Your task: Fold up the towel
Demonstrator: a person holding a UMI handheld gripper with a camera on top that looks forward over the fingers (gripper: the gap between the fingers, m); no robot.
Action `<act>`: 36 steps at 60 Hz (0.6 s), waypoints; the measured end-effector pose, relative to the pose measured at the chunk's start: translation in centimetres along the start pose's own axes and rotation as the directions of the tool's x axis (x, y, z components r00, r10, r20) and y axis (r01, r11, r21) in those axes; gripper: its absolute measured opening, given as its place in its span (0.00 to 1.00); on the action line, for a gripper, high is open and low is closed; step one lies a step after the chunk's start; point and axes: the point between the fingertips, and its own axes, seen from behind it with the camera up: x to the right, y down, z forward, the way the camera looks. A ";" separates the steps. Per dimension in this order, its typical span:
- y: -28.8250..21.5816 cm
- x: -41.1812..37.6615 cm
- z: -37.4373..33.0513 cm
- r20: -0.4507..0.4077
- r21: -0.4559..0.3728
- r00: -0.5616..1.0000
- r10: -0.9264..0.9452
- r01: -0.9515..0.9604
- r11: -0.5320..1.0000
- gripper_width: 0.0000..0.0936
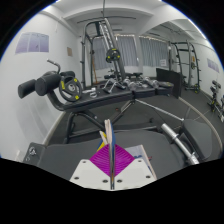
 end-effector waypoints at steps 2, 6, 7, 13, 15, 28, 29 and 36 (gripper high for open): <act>0.9 2.0 0.1 -0.015 -0.007 1.000 0.014 -0.014 1.000 0.02; 3.3 4.8 1.7 -0.044 -0.052 0.998 0.053 -0.055 0.997 0.02; 4.1 5.3 2.2 -0.046 -0.066 0.997 0.067 -0.070 0.995 0.02; 8.0 8.4 4.7 -0.088 -0.128 0.992 0.094 -0.105 0.986 0.03; 8.9 9.2 5.1 -0.104 -0.135 0.991 0.081 -0.095 0.986 0.03; 6.5 12.2 2.0 -0.209 -0.083 0.978 -0.020 0.003 0.997 0.94; 6.0 12.1 1.3 -0.208 -0.077 0.978 -0.029 0.014 0.997 0.87; 2.9 10.3 -5.1 -0.175 -0.021 0.981 -0.086 0.084 0.996 0.92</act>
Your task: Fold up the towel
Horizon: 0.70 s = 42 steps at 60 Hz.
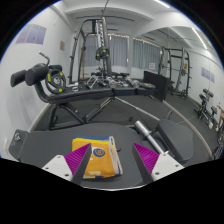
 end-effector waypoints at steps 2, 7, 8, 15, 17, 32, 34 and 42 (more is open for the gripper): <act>-0.6 0.1 -2.1 -0.002 0.018 1.000 -0.023 0.024 1.000 0.91; -1.7 0.0 -7.4 -0.013 0.053 0.998 -0.068 0.068 0.996 0.92; -1.7 0.0 -8.3 -0.014 0.055 0.997 -0.072 0.073 0.996 0.92; -0.1 -0.2 -14.3 -0.020 0.041 0.997 -0.073 0.074 0.996 0.92; 0.7 -0.2 -15.7 -0.021 0.030 0.998 -0.065 0.065 0.997 0.92; 5.7 -1.8 -23.2 0.017 -0.003 0.999 -0.029 0.029 1.000 0.91; 5.9 -1.8 -23.6 0.018 -0.002 0.999 -0.031 0.031 1.000 0.91; 6.3 -2.7 -25.0 0.043 -0.002 0.999 -0.027 0.027 1.000 0.92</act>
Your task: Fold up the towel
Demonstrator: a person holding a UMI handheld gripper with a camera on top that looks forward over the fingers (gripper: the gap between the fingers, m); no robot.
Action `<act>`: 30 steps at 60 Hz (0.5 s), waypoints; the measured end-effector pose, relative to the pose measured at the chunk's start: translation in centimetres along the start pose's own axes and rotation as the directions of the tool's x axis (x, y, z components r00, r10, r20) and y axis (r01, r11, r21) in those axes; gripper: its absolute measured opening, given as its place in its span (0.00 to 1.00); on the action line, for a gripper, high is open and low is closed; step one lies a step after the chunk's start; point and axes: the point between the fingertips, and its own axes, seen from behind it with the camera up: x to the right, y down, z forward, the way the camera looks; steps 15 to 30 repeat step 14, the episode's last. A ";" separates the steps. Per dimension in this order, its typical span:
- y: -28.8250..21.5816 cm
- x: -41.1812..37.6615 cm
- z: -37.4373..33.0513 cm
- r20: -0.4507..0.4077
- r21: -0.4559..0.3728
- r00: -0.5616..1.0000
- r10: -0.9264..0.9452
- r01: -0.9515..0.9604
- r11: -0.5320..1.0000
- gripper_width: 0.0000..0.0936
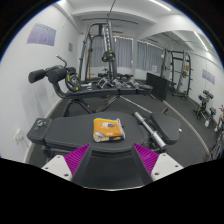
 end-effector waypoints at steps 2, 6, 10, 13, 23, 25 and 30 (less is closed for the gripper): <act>0.0 -0.1 -0.2 0.001 0.002 1.000 -0.007 0.007 1.000 0.91; -0.2 0.0 -0.5 -0.009 0.008 1.000 -0.023 0.023 1.000 0.92; -0.6 0.1 -0.6 -0.019 0.020 0.999 -0.026 0.027 0.999 0.92; -0.6 -0.2 -0.6 -0.013 0.023 1.000 -0.025 0.025 0.999 0.92; -0.7 -0.3 -0.6 -0.010 0.024 1.000 -0.022 0.023 0.999 0.92; -0.7 -0.3 -0.6 -0.010 0.024 1.000 -0.022 0.023 0.999 0.92; -0.7 -0.3 -0.6 -0.010 0.024 1.000 -0.022 0.023 0.999 0.92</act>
